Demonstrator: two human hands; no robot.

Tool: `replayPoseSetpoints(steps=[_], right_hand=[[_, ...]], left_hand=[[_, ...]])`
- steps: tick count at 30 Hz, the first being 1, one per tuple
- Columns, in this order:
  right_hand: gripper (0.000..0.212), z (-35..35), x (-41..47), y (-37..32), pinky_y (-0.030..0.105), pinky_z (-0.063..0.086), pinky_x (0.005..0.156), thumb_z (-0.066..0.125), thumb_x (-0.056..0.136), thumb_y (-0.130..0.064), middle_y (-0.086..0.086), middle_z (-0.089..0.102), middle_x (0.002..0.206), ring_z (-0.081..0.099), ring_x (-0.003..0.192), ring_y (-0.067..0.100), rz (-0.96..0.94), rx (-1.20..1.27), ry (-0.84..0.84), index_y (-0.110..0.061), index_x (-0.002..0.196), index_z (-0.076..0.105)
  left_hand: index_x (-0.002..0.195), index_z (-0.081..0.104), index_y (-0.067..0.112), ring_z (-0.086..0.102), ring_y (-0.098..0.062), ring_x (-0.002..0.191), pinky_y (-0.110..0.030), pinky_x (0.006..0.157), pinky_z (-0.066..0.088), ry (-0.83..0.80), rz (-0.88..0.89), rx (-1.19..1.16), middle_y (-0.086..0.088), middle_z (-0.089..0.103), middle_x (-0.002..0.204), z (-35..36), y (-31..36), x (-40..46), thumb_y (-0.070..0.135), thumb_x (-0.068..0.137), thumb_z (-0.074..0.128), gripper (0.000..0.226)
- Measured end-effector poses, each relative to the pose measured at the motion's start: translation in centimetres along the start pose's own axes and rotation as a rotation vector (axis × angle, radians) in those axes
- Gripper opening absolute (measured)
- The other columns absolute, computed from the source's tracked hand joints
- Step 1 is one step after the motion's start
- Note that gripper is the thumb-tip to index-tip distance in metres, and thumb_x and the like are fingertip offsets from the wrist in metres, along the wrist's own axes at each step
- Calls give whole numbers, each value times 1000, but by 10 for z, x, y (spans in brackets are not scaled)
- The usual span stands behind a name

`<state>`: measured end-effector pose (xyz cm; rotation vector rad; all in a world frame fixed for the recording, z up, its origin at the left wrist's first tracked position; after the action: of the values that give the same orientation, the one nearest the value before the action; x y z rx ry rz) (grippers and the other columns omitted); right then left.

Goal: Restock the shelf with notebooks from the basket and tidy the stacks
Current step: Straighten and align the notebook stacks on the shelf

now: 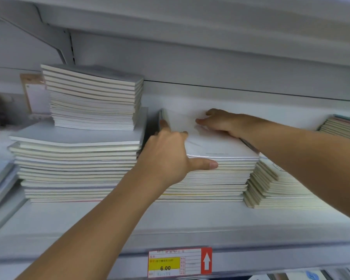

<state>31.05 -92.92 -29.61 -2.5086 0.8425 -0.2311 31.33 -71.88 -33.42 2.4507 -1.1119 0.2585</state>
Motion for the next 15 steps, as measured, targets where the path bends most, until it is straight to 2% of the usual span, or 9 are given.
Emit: replayPoseSetpoints(steps=[2,4,5,7,8,9,11,13,15], right_hand=[[71,-13,-21,9,23,48,82,53,93,-59,6,53,138,60,113,20,32,271,-129,-16,148,40],[76,-19,-32,15,24,49,75,48,92,-66,-1,45,142,56,112,18,99,341,-220,-21,151,33],[81,-17,-33,17,35,51,81,46,89,-70,-3,41,144,54,118,20,138,360,-252,-22,152,29],[103,-10,-30,24,63,29,107,53,70,-82,-7,32,156,39,139,27,199,420,-257,-26,153,28],[107,-7,-28,28,64,17,115,57,65,-82,-6,32,158,35,143,25,184,499,-222,-27,152,31],[102,-5,-21,33,57,16,119,58,69,-78,-3,34,158,35,144,22,148,574,-169,-24,152,33],[76,-3,-23,28,43,28,119,55,89,-61,5,41,154,40,141,20,100,643,-73,-15,148,40],[56,-1,-21,25,35,47,104,50,97,-51,9,55,141,56,126,23,88,656,-50,-11,137,51],[48,0,-28,19,30,55,76,48,98,-50,10,66,123,68,98,25,117,653,-98,-12,124,58]], left_hand=[[117,59,37,59,-17,104,-30,80,51,30,2,-193,7,58,116,1,-3,-2,93,46,58,90],[112,61,35,59,-6,99,-24,75,50,52,-38,-433,18,63,107,-1,-3,-4,91,48,60,85],[110,62,33,60,-4,96,-22,71,47,75,-96,-554,19,65,103,-2,-2,-3,89,54,59,80],[107,63,27,59,-8,90,-20,64,39,141,-220,-709,17,65,95,0,0,0,80,72,54,64],[108,62,25,56,-12,88,-22,64,35,166,-254,-729,16,64,94,1,1,1,73,80,52,56],[110,62,25,52,-15,88,-24,68,32,184,-269,-726,14,62,95,3,2,1,66,85,52,50],[111,61,23,49,-18,89,-26,76,30,196,-289,-716,11,61,97,5,1,2,60,88,52,44],[110,62,22,53,-18,90,-27,77,32,204,-303,-724,12,62,95,6,-2,3,55,89,54,39],[111,62,25,57,-18,95,-28,79,38,206,-307,-737,13,64,99,7,-4,4,49,89,57,34]])
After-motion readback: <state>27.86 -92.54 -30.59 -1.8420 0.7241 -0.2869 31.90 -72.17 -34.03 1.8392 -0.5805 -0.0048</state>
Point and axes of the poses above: each hand's wrist, its own x-axis towards the middle knuckle, its own z-axis out of the palm, y = z × x, the point moved 1 cm from there along x, towards the middle knuckle
